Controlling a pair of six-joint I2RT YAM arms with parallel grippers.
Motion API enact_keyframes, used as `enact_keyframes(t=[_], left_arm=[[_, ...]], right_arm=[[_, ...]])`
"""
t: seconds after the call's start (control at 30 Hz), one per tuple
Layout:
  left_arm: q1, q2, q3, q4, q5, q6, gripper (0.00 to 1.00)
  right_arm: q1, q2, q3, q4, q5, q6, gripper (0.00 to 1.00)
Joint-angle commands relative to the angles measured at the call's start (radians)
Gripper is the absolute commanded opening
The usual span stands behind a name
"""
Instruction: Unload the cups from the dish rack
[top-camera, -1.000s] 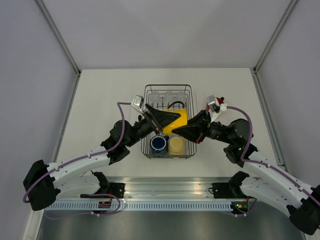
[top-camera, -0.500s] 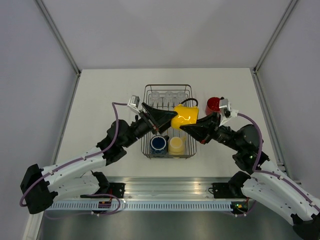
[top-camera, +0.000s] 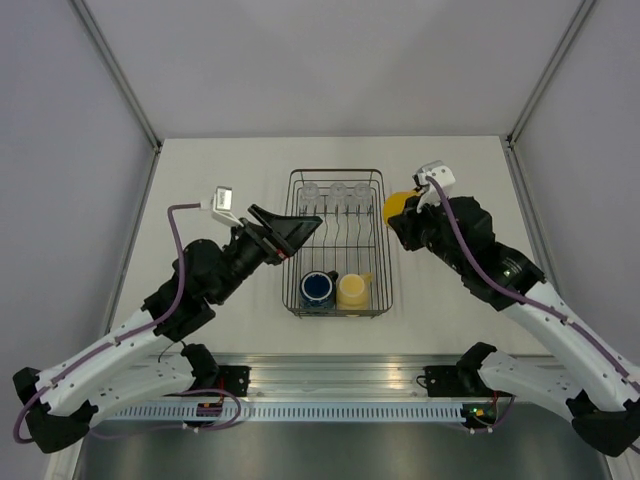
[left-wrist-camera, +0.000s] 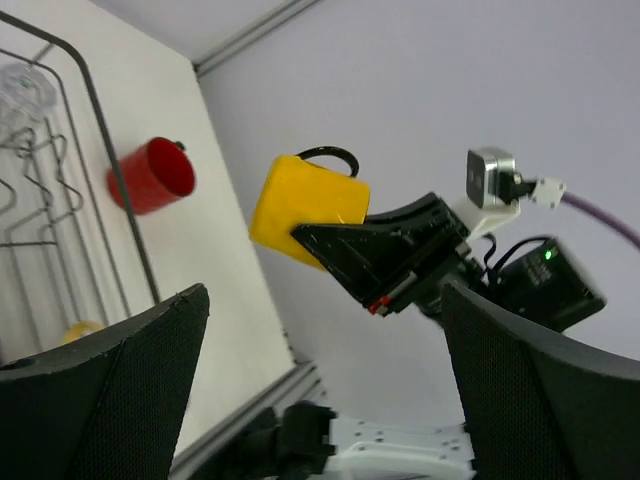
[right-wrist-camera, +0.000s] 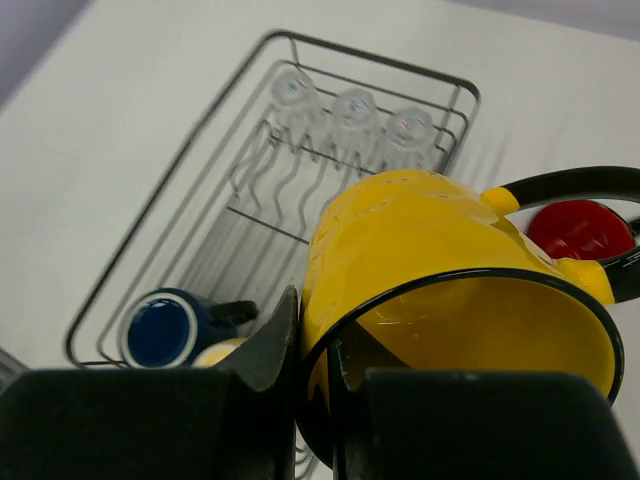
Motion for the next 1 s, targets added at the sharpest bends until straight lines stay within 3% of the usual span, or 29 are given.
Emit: enact_keyframes(t=[0.0, 0.13, 0.17, 0.57, 0.8, 0.97], left_arm=[[0.003, -0.018, 0.084, -0.129, 0.019, 0.259, 0.99], [0.001, -0.021, 0.183, -0.312, 0.059, 0.429, 1.0], [0.001, -0.025, 0.208, -0.377, 0.062, 0.449, 1.0], [0.001, -0.152, 0.249, -0.661, 0.069, 0.639, 1.0], [0.001, -0.172, 0.286, -0.807, 0.09, 0.754, 1.0], [0.001, -0.241, 0.198, -0.767, 0.033, 0.777, 1.0]], right_arm=[[-0.004, 0.079, 0.136, -0.183, 0.209, -0.087, 0.0], [-0.088, 0.187, 0.23, -0.254, 0.221, -0.121, 0.0], [-0.164, 0.223, 0.247, -0.26, 0.185, -0.126, 0.0], [-0.615, 0.481, 0.355, -0.274, -0.05, -0.307, 0.0], [-0.735, 0.653, 0.353, -0.216, -0.154, -0.33, 0.0], [-0.777, 0.779, 0.335, -0.18, -0.223, -0.319, 0.0]])
